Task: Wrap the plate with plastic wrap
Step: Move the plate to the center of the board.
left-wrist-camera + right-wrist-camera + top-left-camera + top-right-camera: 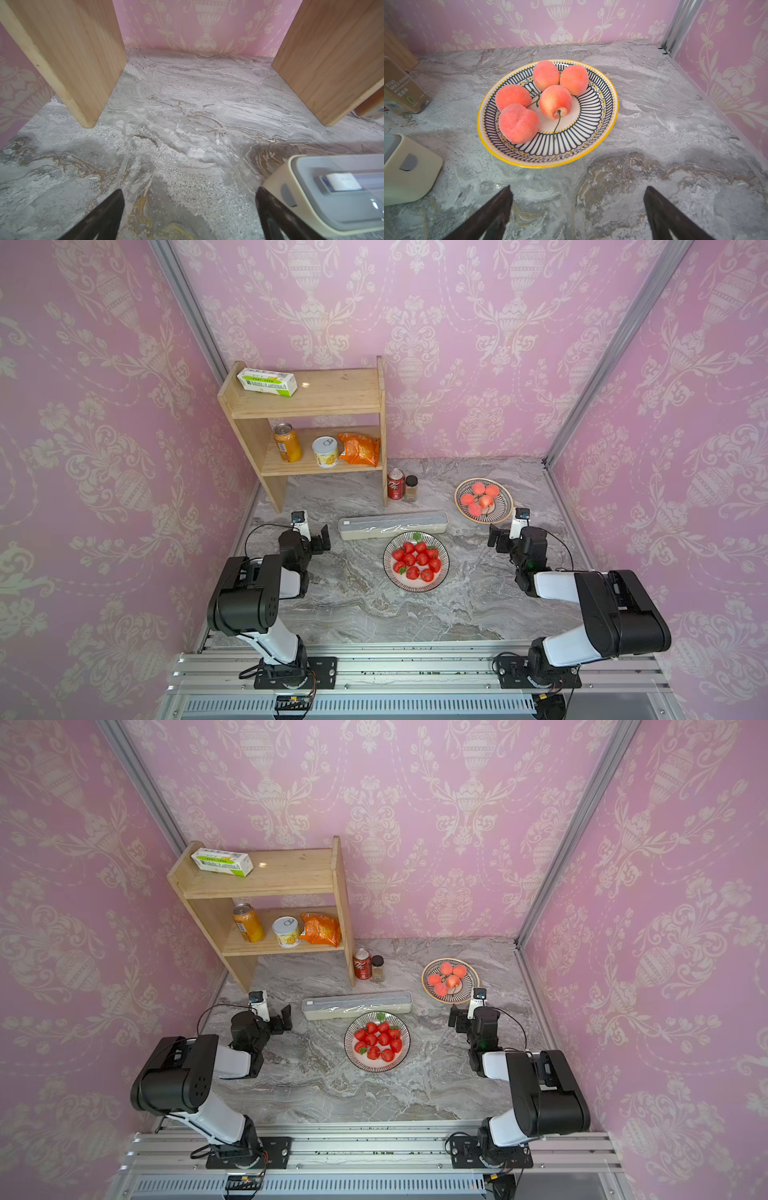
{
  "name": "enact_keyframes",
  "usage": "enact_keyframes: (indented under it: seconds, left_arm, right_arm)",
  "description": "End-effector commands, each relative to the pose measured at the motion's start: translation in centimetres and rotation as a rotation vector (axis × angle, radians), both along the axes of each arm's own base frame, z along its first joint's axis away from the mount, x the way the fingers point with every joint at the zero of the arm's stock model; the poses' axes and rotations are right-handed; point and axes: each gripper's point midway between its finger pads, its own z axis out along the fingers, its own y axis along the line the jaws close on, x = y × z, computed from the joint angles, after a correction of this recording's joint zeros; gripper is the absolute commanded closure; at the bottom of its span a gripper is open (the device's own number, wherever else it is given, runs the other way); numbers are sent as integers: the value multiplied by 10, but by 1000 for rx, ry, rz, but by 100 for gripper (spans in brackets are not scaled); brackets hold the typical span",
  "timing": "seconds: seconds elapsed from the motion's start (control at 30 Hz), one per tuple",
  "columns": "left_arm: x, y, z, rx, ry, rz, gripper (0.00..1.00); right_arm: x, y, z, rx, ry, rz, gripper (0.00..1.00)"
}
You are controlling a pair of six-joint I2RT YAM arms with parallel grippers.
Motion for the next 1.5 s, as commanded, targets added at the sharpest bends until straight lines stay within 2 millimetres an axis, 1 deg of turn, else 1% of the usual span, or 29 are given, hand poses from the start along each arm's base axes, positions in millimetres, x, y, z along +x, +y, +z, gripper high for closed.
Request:
enact_keyframes:
  seconds: [0.0, 0.23, 0.33, 0.4, 0.57, 0.67, 0.77, 0.87, 0.97, 1.0, 1.03, 1.1, 1.17, 1.27, 1.33, 1.4, 1.47]
  left_arm:
    - [1, -9, 3, 19, -16, -63, 1]
    - [1, -10, 4, 18, -20, -69, 1]
    - [1, 8, 2, 22, -5, 37, 1]
    - [-1, 14, 3, 22, -16, 74, 1]
    - [-1, 16, 3, 24, -14, 87, 1]
    - [-7, 20, 7, 22, -47, 120, 1]
    - [-20, 29, 24, 29, -111, 175, 1]
    - [-25, 34, 45, 33, -115, 212, 1]
    - [-24, 45, 82, -23, -123, 295, 1]
    - [-24, 45, 97, -64, -135, 305, 1]
    - [-24, 44, 110, -122, -131, 313, 1]
    - [-25, 37, 124, -251, -78, 322, 1]
    - [-28, 19, 126, -384, -3, 272, 1]
    - [-41, -14, 121, -547, 109, 165, 1]
    - [-54, -33, 116, -635, 156, 111, 1]
    - [-70, -49, 106, -667, 205, 82, 1]
    - [-86, -65, 99, -662, 255, 43, 1]
  right_arm:
    - [5, 3, 6, -12, -18, 15, 0]
    - [6, 3, 6, -12, -17, 15, 0]
    - [5, 3, 6, -12, -17, 15, 0]
    - [5, 3, 6, -12, -18, 15, 0]
    - [5, 4, 6, -9, -17, 17, 0]
    - [7, 6, 11, -5, -12, 37, 0]
    - [8, 9, 22, 6, 66, 49, 0]
    - [1, 19, 42, 51, 142, 95, 0]
    - [-15, 27, 59, 141, 213, 94, 0]
    - [-21, 31, 64, 179, 236, 97, 0]
    - [-28, 36, 69, 223, 262, 107, 0]
    - [-41, 50, 76, 289, 295, 151, 0]
    - [-56, 60, 78, 342, 334, 162, 0]
    - [-75, 79, 80, 409, 366, 227, 0]
    - [-85, 92, 77, 462, 396, 259, 0]
    - [-93, 106, 72, 506, 434, 296, 0]
    - [-100, 122, 64, 528, 482, 331, 0]
